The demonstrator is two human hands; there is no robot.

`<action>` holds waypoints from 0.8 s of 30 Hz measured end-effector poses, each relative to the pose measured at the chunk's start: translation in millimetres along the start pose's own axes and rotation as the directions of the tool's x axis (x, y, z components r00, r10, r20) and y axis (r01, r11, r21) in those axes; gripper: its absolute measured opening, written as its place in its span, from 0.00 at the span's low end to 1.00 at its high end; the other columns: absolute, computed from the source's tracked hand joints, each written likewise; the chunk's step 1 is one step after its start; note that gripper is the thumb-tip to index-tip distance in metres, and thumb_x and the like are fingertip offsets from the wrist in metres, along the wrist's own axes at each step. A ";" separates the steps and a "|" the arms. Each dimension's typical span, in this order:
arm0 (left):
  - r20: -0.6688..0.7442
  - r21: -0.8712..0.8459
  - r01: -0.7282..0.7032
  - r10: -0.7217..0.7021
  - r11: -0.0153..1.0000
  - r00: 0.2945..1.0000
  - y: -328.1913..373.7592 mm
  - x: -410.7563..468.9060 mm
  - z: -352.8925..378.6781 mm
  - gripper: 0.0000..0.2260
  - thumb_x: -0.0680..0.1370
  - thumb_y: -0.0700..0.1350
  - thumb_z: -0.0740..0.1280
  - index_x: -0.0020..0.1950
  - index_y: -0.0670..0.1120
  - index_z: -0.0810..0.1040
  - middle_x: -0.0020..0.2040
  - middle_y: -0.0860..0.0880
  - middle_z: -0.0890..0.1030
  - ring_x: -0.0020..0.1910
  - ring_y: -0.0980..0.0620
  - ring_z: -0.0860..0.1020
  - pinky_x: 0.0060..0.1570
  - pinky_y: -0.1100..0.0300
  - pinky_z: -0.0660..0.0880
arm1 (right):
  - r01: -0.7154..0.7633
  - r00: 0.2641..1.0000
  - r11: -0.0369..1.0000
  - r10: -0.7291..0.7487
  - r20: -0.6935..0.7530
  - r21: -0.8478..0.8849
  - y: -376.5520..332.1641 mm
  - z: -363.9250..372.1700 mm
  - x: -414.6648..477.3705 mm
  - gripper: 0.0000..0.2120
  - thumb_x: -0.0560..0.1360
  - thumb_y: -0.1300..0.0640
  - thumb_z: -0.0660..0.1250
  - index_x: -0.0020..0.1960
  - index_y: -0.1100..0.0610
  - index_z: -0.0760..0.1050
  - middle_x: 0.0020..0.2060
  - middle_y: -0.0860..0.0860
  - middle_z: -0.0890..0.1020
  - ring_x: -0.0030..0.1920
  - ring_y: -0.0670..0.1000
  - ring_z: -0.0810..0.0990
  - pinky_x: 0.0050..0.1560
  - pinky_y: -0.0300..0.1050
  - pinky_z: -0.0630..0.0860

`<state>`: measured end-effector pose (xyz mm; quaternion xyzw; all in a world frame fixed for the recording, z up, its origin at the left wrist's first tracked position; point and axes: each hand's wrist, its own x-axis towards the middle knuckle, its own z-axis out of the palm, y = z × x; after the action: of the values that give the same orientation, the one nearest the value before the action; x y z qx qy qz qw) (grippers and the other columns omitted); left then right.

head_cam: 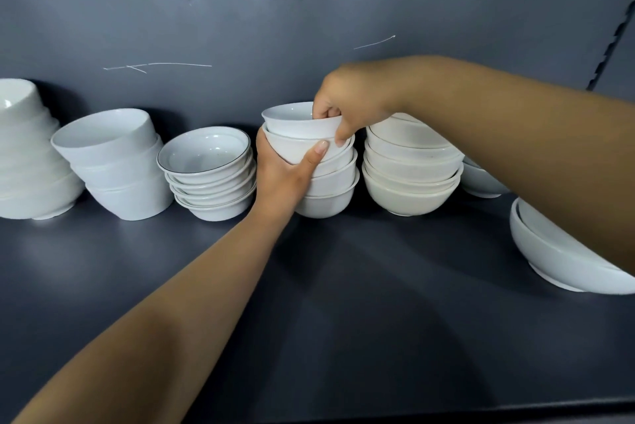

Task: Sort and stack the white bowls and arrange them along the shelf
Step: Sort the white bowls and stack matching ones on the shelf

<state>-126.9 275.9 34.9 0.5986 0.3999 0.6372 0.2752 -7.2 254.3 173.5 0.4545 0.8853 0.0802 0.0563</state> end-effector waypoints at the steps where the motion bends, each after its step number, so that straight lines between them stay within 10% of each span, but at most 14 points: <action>1: 0.006 0.004 -0.002 0.002 1.000 1.000 0.2 0.3 0.4 0.38 0.60 0.61 0.69 0.64 0.45 0.64 0.58 0.54 0.73 0.54 0.68 0.73 0.49 0.78 0.68 | 0.000 1.000 1.000 0.000 0.002 -0.005 0.2 0.0 0.5 0.09 0.71 0.58 0.70 0.50 0.57 0.75 0.35 0.47 0.72 0.40 0.51 0.69 0.33 0.36 0.62; 7: 0.114 0.032 0.008 -0.012 0.999 0.993 3.3 8.1 -8.1 0.43 0.59 0.63 0.67 0.67 0.43 0.62 0.61 0.53 0.71 0.58 0.59 0.71 0.52 0.79 0.66 | 0.014 0.999 0.996 -0.011 0.034 -0.083 -3.0 1.2 0.6 0.09 0.73 0.59 0.67 0.53 0.58 0.76 0.33 0.45 0.72 0.40 0.50 0.68 0.32 0.35 0.61; 15: 0.246 0.058 0.033 -0.047 0.998 0.968 -12.1 -0.2 -20.6 0.54 0.59 0.59 0.76 0.75 0.48 0.49 0.73 0.52 0.62 0.71 0.55 0.62 0.70 0.53 0.64 | -0.012 0.999 0.994 0.016 0.034 -0.110 -3.6 1.7 -6.3 0.08 0.75 0.60 0.65 0.54 0.58 0.74 0.41 0.50 0.73 0.44 0.51 0.69 0.41 0.41 0.61; 24: 0.282 -0.051 0.083 -0.066 0.995 0.957 -11.8 -2.0 -17.5 0.40 0.65 0.51 0.75 0.72 0.50 0.59 0.67 0.56 0.70 0.63 0.65 0.70 0.55 0.74 0.69 | -0.081 0.996 0.996 0.082 0.045 -0.030 -2.9 1.8 -6.9 0.09 0.74 0.61 0.65 0.54 0.58 0.75 0.48 0.54 0.79 0.45 0.52 0.72 0.44 0.44 0.67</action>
<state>-145.3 277.3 24.6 0.6585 0.3593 0.5472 0.3713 -5.2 247.2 171.3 0.4911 0.8634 0.0844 0.0797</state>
